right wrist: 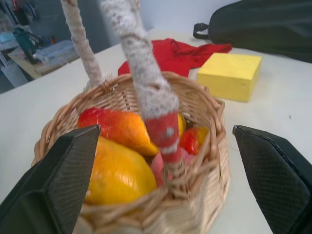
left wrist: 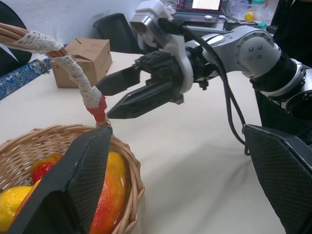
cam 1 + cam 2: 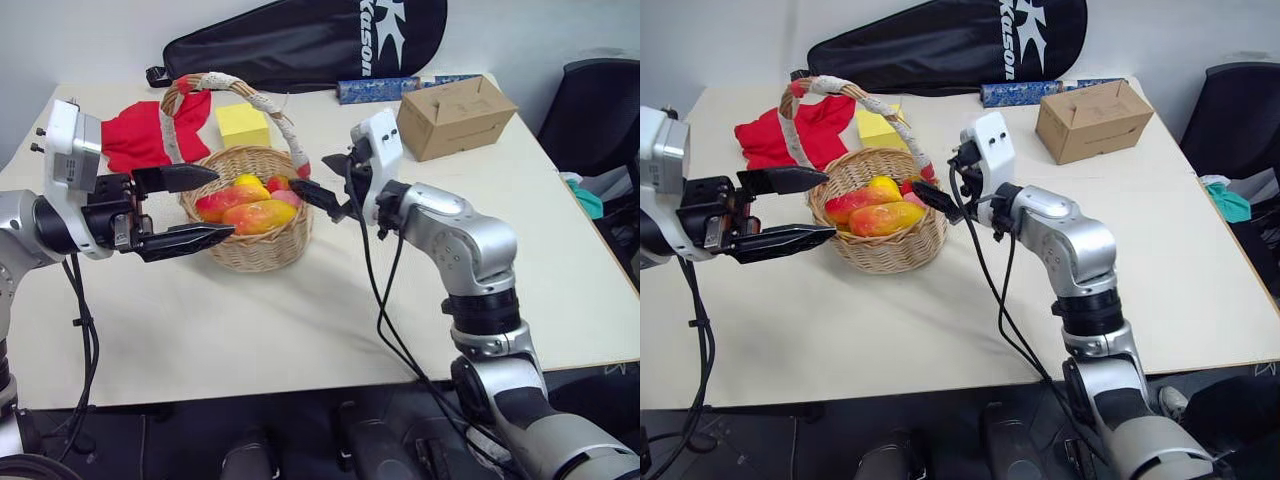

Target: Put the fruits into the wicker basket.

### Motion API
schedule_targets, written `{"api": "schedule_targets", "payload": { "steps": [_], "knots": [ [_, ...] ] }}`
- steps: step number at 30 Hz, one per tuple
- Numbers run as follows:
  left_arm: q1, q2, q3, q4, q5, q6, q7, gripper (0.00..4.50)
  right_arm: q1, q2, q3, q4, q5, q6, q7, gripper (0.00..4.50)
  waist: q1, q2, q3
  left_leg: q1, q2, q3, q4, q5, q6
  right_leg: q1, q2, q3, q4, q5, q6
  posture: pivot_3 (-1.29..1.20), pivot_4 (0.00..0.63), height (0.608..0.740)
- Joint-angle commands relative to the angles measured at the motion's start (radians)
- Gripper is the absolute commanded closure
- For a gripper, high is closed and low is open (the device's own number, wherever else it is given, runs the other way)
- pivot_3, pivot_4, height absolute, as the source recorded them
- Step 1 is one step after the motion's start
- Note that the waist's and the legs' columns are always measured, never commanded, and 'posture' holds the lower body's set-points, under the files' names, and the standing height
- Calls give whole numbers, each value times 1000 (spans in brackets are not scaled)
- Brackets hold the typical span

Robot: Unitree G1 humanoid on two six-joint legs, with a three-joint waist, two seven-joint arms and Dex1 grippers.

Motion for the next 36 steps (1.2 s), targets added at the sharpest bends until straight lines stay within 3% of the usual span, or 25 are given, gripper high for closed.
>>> {"api": "schedule_targets", "payload": {
  "steps": [1, 3, 11, 14, 21, 31, 36],
  "knots": [
    [-20, 0, 11, -27, -7, -18, 13, 0, -76, 46, -9, 99, -21, -90, -10, 189, -2, 0, 0, 0, 0, 0, 0, 0, 0, 0, 0, 0, 0, 0, 0, 0, 150, 740],
    [-25, -2, 12, -30, -9, -17, 22, 0, -86, 56, -1, 137, -34, -130, 6, 623, -2, 0, 0, 0, 0, 0, 0, 0, 0, 0, 0, 0, 0, 0, 0, 0, 150, 740],
    [-58, -4, 13, -27, -17, -15, 45, 0, -64, 61, 22, 120, -37, -158, 50, 3483, -2, 0, 0, 0, 0, 0, 0, 0, 0, 0, 0, 0, 0, 0, 0, 0, 150, 740],
    [-73, -7, 6, -20, -15, -12, 48, 0, -45, 49, 26, 98, -44, -173, 62, 4265, -1, 0, 0, 0, 0, 0, 0, 0, 0, 0, 0, 0, 1, 0, 0, 0, 150, 740],
    [-110, -26, -40, 16, 8, -37, 18, 0, 4, -99, -109, 8, 41, -148, 130, 4266, 10, 0, 0, -1, 0, -1, 0, 0, 0, 0, -1, -1, 0, 0, 0, 0, 150, 740],
    [-221, -98, -162, 150, 91, -117, -58, 0, 267, -582, -402, -208, 198, -51, 338, 4266, 50, 2, 1, -2, -1, 0, 0, -1, 2, 0, 0, 0, -3, 0, 0, 0, 150, 740],
    [-260, -134, -197, 210, 128, -153, -92, 0, 401, -649, -511, -131, 164, -128, 330, 4266, 46, 2, 1, 1, -1, 2, 0, 0, 1, 1, 1, 2, -1, 0, 0, 0, 150, 740]
  ]
}}
